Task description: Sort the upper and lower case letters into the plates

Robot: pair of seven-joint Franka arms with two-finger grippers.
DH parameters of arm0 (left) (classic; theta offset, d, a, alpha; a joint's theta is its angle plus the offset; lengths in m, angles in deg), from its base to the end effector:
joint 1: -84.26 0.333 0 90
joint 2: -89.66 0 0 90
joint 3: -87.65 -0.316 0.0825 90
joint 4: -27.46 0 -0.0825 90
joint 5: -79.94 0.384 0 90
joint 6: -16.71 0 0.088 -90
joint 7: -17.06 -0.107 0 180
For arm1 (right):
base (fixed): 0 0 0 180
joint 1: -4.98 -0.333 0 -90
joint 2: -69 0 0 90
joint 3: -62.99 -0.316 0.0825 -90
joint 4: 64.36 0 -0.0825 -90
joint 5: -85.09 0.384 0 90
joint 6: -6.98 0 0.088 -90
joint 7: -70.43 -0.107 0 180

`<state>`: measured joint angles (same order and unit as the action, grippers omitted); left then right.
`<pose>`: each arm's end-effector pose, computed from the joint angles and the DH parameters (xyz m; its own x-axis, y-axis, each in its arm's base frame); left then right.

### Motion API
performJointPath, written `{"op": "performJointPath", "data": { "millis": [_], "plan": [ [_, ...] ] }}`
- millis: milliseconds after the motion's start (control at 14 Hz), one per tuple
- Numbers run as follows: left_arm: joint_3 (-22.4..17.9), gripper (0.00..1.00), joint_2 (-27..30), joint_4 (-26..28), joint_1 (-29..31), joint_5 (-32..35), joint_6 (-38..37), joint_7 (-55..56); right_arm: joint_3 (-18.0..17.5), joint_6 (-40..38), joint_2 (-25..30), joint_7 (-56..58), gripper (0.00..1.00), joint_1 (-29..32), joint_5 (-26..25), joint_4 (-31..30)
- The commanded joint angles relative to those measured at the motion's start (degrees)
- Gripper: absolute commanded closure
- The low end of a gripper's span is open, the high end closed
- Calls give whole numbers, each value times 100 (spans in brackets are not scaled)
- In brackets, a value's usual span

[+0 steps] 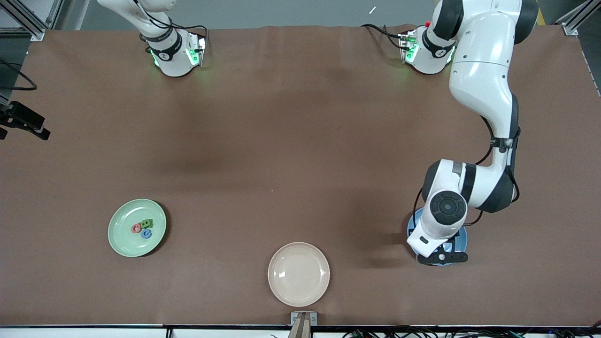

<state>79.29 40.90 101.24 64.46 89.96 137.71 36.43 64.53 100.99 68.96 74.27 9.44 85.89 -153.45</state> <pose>0.7276 -0.1660 0.2390 0.9988 -0.0082 0.0485 0.0043 -0.9677 -0.2521 0.5593 -0.0574 0.6381 0.9956 -0.0383 0.0858 -0.0377 -0.9993 -0.0082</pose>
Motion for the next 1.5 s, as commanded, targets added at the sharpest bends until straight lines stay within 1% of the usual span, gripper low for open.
{"op": "performJointPath", "data": {
  "millis": [0,72,143,358,430,573,644,716,859,1002,1146,1289,1432],
  "plan": [
    [62,46,165,321,204,9,108,-205,-92,-32,-22,-59,0,64,-88,102],
    [62,25,156,321,213,-35,108,-197,-101,-50,-31,-77,0,55,-97,145],
    [62,0,191,321,213,-52,100,-197,-101,-50,-31,-77,0,81,-80,155],
    [71,0,454,304,161,-61,-5,-188,-101,-58,-31,-77,0,81,-88,146],
    [106,0,629,295,169,-61,-215,-196,-101,-67,-31,-77,0,99,-88,146],
    [342,0,1033,242,213,-70,-681,-188,-92,-76,-31,-68,0,116,-88,137],
    [387,0,1209,251,213,-96,-831,-196,-92,-76,-31,-51,0,116,-88,137],
    [396,0,1315,251,213,-192,-963,-197,-92,-85,-31,-42,0,99,-88,137],
    [361,0,1614,260,257,-587,-1218,-214,-92,-102,-31,-42,0,90,-88,137],
    [483,0,1869,269,634,-711,-1429,-362,-101,-138,-31,-42,0,99,-80,146],
    [476,0,2106,207,687,-834,-1456,-460,-101,-138,-31,-50,0,90,-80,146],
    [493,0,2440,216,1028,-844,-1552,-539,-101,-138,-31,-24,0,90,-88,155],
    [511,0,2678,207,1118,-852,-2034,-741,-101,-129,-31,-24,0,99,-88,155]
  ]
}}
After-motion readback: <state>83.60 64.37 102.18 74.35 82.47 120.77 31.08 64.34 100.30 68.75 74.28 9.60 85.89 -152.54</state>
